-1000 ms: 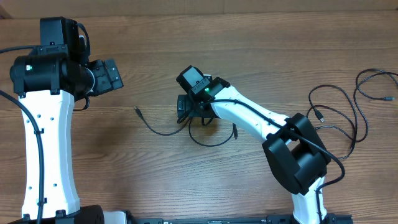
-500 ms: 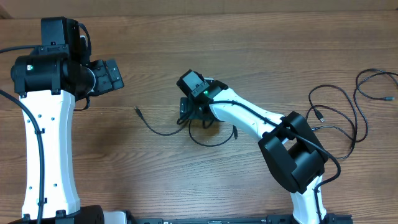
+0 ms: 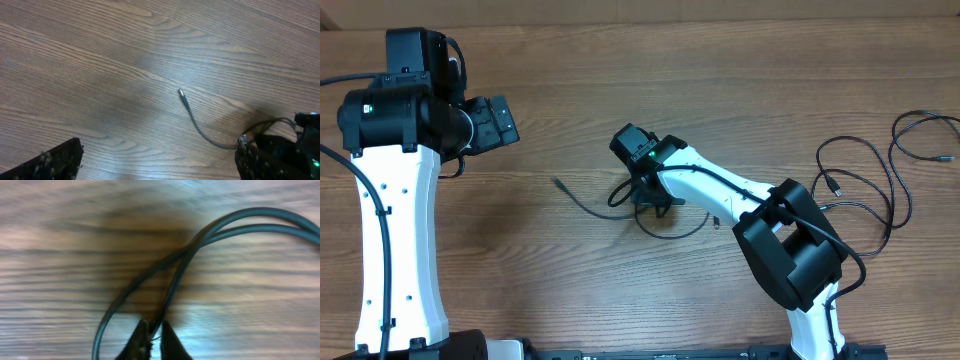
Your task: Untangle cables
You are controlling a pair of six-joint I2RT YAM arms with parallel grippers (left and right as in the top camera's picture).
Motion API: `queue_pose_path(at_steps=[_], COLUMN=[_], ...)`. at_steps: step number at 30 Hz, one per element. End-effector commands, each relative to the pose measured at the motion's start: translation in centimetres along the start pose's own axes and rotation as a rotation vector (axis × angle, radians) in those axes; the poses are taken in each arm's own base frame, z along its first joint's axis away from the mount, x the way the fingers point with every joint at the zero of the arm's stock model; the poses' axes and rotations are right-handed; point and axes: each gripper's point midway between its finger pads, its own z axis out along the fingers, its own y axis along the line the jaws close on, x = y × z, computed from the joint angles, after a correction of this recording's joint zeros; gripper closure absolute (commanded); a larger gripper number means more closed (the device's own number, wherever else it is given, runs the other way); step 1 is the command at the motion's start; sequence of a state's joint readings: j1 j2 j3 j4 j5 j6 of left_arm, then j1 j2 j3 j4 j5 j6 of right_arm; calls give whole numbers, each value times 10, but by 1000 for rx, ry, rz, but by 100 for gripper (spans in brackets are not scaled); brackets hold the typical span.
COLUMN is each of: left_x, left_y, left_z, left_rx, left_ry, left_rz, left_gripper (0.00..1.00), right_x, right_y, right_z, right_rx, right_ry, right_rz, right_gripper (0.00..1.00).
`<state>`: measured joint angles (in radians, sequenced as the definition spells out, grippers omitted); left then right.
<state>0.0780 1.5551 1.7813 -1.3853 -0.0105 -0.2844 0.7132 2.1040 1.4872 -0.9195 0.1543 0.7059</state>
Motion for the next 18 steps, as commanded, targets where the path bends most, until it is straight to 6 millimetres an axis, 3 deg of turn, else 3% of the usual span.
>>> queue_pose_path(at_steps=[1, 8, 11, 16, 18], left_x=[-2, -1, -1, -1, -1], left_y=[-5, -5, -5, -5, -5], left_z=[-9, -9, -9, -9, -9], left_rx=[22, 21, 21, 21, 21], left_ry=[-23, -19, -19, -21, -21], left_rz=[22, 22, 22, 22, 22], left_gripper=[3, 3, 3, 3, 3], right_x=[-26, -66, -90, -134, -140], right_y=[-19, -51, -80, -151, -169], right_z=[-20, -76, -111, -181, -198], right_rx=[55, 19, 8, 17, -10], right_ry=[-76, -144, -217, -378, -392], right_rz=[41, 149, 212, 234, 242], right_gripper=[96, 96, 96, 96, 96])
